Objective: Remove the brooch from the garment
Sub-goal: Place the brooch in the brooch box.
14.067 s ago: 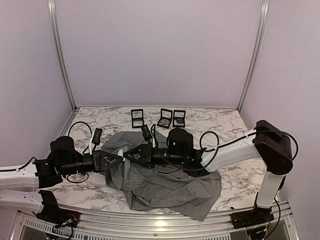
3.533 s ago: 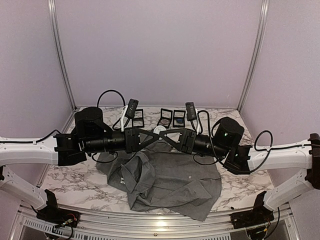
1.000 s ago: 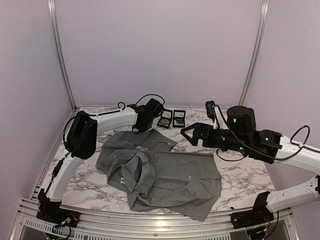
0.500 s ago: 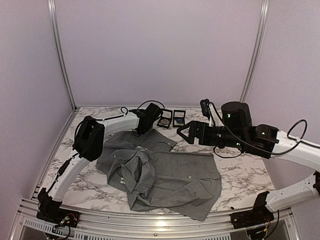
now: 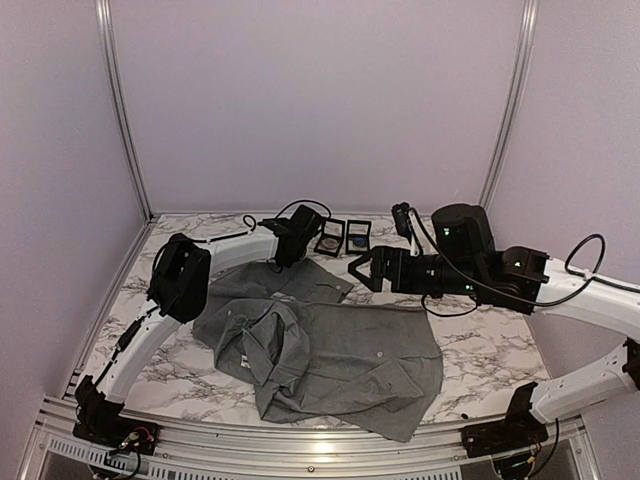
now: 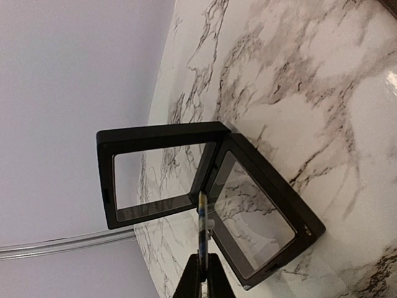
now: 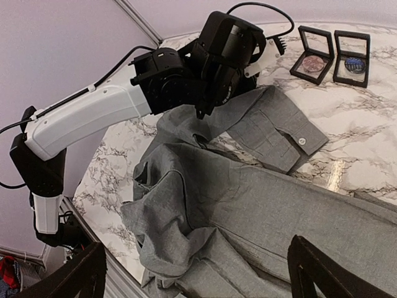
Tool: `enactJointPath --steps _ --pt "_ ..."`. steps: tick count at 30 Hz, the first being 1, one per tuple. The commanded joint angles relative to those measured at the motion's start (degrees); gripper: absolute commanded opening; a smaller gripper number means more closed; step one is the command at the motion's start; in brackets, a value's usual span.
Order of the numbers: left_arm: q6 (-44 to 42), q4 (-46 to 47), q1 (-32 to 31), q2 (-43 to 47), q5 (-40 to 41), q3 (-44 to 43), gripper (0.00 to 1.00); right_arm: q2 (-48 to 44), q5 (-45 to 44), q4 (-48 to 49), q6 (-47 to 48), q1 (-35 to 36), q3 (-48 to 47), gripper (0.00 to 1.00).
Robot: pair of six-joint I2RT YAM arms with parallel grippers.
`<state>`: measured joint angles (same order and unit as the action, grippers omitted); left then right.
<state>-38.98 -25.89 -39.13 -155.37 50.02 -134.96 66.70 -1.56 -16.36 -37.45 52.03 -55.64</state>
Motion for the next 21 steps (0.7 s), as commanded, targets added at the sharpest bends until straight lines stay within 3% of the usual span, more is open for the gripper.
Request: enactJointPath --steps 1,21 --pt "-1.6 2.7 0.7 -2.2 0.6 -1.7 0.00 0.8 0.6 -0.5 0.4 -0.5 -2.2 0.99" --pt "-1.1 4.5 1.9 -2.2 -2.6 -1.5 0.02 2.5 3.0 0.6 0.1 -0.4 -2.2 0.99"
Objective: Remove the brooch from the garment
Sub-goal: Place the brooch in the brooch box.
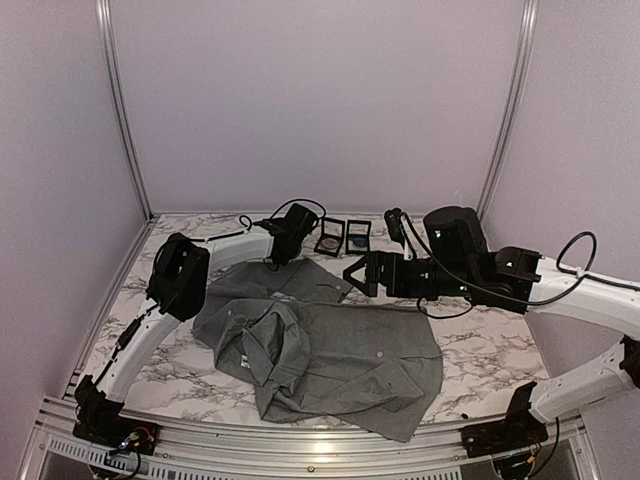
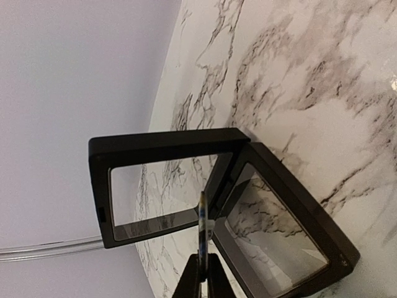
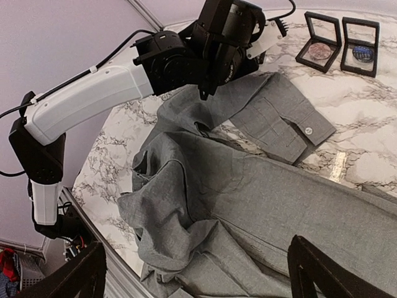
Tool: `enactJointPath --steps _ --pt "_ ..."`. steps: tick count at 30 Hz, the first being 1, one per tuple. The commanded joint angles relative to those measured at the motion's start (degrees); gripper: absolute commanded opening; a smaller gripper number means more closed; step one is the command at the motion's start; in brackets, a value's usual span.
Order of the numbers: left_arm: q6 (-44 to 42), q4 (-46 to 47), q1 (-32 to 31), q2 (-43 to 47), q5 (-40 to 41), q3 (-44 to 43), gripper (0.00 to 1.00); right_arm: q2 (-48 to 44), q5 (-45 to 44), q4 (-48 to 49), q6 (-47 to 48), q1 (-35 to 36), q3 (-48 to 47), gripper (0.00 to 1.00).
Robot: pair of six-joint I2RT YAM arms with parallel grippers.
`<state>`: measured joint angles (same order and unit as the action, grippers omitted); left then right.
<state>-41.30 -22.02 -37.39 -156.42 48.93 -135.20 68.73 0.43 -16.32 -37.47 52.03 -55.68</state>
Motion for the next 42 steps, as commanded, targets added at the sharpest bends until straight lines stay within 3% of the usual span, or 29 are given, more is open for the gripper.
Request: enactJointPath --steps 1,18,42 --pt "1.5 0.5 0.1 -1.1 -1.8 -1.3 0.02 0.5 1.1 0.6 0.1 -0.4 -2.2 0.99" --pt "4.3 -2.3 0.1 0.0 -3.0 -1.5 0.13 0.4 2.4 1.8 0.1 -0.5 -2.0 0.99" --pt "9.9 -6.2 0.1 4.8 -6.0 -0.6 0.17 -0.3 4.8 3.8 -1.5 -0.5 -0.8 0.99"
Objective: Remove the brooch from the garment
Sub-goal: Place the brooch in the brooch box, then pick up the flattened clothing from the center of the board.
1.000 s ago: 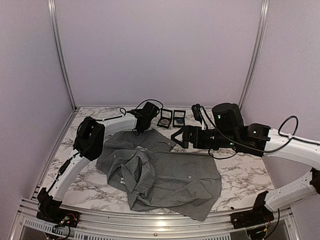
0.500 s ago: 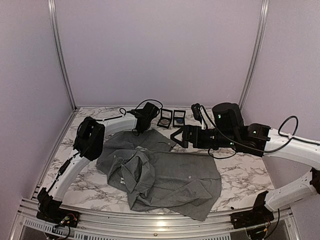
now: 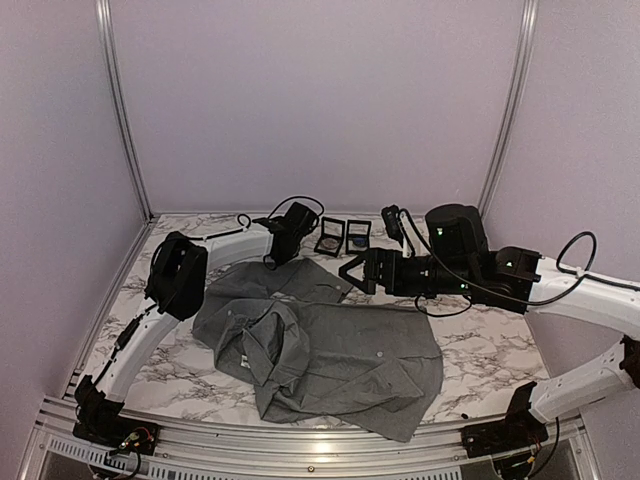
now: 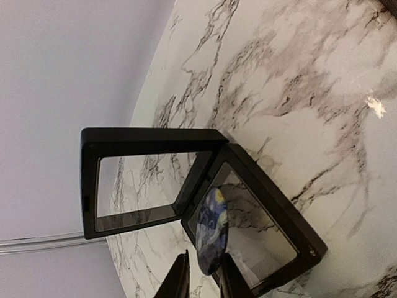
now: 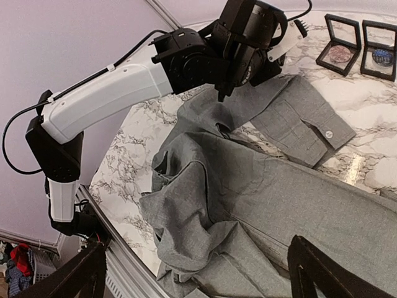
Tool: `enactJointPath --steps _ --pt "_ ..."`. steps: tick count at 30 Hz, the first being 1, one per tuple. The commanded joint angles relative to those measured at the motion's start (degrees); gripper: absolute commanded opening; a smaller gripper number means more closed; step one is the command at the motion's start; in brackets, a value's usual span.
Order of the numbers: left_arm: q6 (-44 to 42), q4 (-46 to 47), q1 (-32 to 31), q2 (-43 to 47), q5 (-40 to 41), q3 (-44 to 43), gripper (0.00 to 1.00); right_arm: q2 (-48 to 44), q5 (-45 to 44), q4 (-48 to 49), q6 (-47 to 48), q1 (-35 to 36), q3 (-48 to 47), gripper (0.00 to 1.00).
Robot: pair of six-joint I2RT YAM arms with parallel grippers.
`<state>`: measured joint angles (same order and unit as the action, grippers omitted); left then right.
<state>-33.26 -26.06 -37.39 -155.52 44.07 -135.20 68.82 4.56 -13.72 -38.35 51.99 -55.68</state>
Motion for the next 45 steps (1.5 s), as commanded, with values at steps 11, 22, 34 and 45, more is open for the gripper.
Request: enactJointPath --steps 11,22,34,45 --pt "4.1 -3.8 0.1 4.9 -2.9 1.6 0.18 -0.1 2.1 1.9 -0.9 -0.4 -0.5 0.99" --pt "6.8 -4.5 0.1 5.7 -4.8 3.5 0.18 -0.3 3.4 2.4 -1.5 -0.4 0.4 0.99" --pt "10.1 -5.4 0.0 11.5 -8.1 4.5 0.18 -0.6 0.5 -0.3 1.4 -0.4 -1.4 0.99" --pt "23.4 -6.3 -2.5 29.9 -21.6 21.3 0.24 0.9 -6.9 -4.6 6.4 -1.0 -3.4 0.99"
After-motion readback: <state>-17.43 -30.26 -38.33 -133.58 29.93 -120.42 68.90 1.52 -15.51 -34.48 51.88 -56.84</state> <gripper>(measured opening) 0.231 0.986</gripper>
